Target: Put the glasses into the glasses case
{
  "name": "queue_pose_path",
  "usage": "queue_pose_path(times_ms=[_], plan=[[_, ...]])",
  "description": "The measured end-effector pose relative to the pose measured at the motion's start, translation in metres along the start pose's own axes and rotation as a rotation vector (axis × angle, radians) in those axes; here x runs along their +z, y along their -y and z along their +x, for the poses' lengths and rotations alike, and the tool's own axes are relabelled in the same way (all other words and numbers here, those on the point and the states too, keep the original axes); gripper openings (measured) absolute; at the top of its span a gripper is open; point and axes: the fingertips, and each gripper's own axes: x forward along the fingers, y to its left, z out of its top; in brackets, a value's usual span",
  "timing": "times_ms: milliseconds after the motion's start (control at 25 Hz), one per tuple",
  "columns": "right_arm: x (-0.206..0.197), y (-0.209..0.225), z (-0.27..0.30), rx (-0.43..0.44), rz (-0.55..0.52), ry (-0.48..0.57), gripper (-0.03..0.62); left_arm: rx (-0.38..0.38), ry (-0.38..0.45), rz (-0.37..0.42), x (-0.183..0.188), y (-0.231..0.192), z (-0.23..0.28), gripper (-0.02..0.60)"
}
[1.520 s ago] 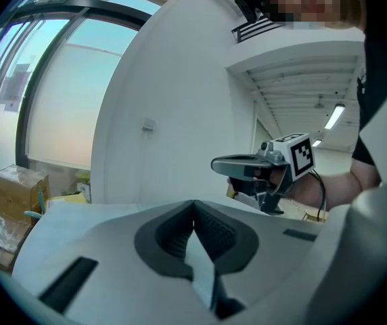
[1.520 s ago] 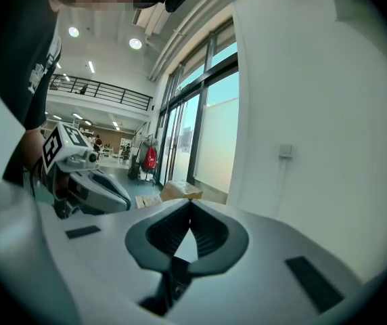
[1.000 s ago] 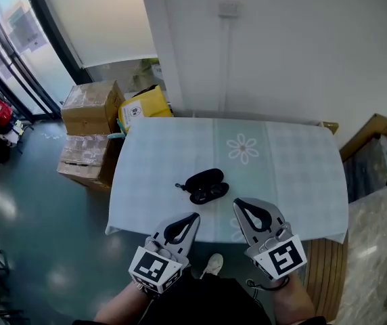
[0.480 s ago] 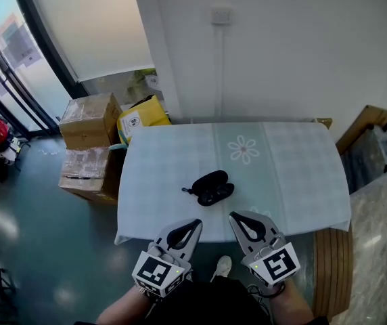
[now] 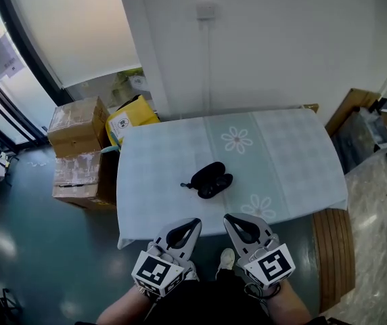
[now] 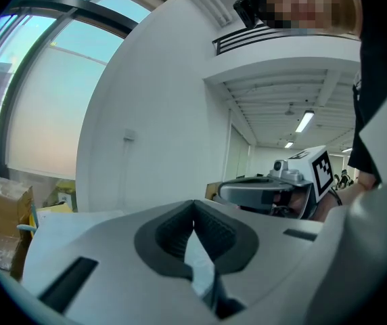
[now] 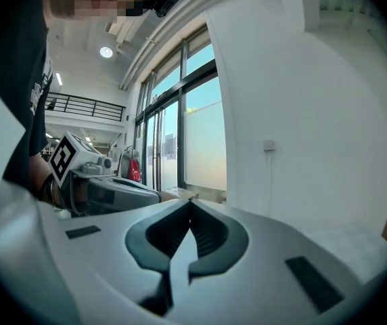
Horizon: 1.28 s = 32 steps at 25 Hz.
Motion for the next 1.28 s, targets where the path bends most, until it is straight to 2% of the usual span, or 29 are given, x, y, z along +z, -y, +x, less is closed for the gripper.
queue_pose_path(times_ms=[360, 1280], plan=[[0.0, -0.016, 0.002, -0.012, -0.01, -0.016, 0.021, -0.027, 0.007, -0.021, 0.0, -0.006, -0.008, 0.026], [0.004, -0.021, -0.002, -0.028, -0.017, -0.018, 0.021, -0.056, 0.006, 0.003, 0.001, 0.001, -0.012, 0.026]])
